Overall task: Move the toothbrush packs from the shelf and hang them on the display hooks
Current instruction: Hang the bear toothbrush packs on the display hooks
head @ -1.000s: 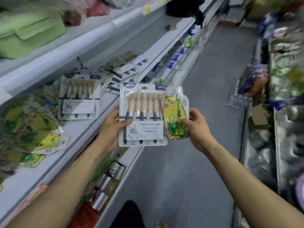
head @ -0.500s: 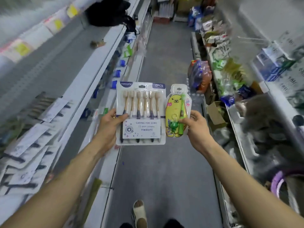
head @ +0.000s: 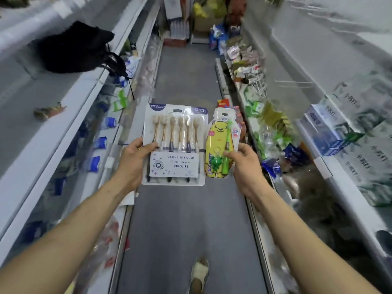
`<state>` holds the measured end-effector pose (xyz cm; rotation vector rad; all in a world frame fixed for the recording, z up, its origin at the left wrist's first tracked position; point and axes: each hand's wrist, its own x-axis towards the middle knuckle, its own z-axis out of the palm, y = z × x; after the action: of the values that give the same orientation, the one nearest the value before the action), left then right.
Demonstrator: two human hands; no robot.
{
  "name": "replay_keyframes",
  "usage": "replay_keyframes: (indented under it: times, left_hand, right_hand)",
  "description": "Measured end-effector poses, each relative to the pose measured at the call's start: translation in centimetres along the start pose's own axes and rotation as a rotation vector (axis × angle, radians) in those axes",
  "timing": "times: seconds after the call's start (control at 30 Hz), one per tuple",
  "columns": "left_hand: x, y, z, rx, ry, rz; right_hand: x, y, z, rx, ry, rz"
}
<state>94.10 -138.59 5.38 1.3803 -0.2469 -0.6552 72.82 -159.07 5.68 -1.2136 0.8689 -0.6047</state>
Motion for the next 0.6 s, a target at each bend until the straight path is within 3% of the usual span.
replay_keyframes:
  times: [0.33,0.6]
  left_hand:
    - [21.3,6.4,5.0,-0.046,0.128,0.082]
    - [42.6,11.4,7.1,-0.054,0.024,0.117]
  right_hand:
    - [23.5,-7.9,4.8,-0.043,-0.067,-0.035]
    - [42.0,-12.7,12.5,-0.009,-0.031,-0.06]
